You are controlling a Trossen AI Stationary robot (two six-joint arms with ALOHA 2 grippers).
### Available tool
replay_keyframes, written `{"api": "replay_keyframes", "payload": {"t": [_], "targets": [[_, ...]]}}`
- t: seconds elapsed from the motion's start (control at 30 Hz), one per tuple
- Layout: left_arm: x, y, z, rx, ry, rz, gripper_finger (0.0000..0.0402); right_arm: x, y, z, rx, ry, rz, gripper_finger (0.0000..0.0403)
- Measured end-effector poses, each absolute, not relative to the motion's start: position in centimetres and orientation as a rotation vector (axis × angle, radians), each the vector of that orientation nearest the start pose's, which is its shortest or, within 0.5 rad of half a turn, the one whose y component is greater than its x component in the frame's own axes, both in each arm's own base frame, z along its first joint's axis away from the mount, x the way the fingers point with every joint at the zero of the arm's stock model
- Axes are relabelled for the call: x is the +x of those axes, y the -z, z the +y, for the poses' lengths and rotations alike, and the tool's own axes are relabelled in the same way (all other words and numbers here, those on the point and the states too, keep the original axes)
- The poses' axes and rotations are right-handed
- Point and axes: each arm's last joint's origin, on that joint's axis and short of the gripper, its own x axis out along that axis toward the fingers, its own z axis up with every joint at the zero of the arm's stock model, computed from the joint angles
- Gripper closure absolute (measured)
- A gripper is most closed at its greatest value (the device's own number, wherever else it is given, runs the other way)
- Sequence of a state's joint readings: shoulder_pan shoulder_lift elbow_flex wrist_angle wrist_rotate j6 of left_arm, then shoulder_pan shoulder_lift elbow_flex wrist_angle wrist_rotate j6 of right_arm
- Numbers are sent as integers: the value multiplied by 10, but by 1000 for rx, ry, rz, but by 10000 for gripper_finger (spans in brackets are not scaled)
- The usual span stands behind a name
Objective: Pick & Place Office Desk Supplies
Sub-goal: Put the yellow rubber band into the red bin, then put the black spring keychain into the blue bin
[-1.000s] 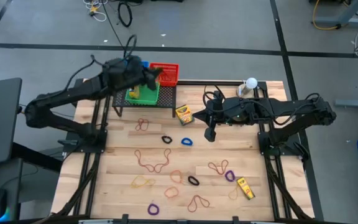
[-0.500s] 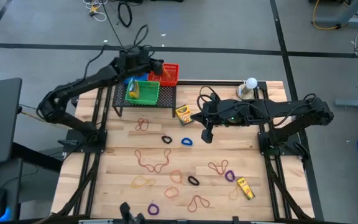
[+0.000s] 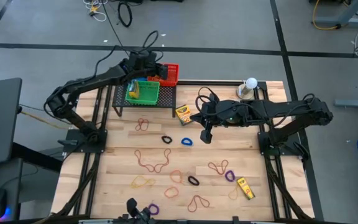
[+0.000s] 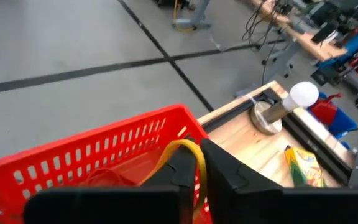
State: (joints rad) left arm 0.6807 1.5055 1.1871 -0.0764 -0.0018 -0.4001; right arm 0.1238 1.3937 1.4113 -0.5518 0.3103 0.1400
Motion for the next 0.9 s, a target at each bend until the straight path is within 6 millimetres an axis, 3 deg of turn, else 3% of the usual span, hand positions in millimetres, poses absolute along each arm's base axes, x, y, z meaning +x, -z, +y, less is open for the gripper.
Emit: {"api": "replay_keyframes", "payload": {"t": [0.23,0.43,0.63,0.9], "targets": [[260,-331,219,-434,-743,415,316,299,-379,25,12,222,510,397],[251,-338,230,-433,-757,544,301,299,-379,20,2,218,512,397],[258,-347,236,-391,-703,636,279,299,-379,17,6,222,513,396],[263,-360,234,-279,-677,775,220,300,-380,17,7,221,506,396]]}}
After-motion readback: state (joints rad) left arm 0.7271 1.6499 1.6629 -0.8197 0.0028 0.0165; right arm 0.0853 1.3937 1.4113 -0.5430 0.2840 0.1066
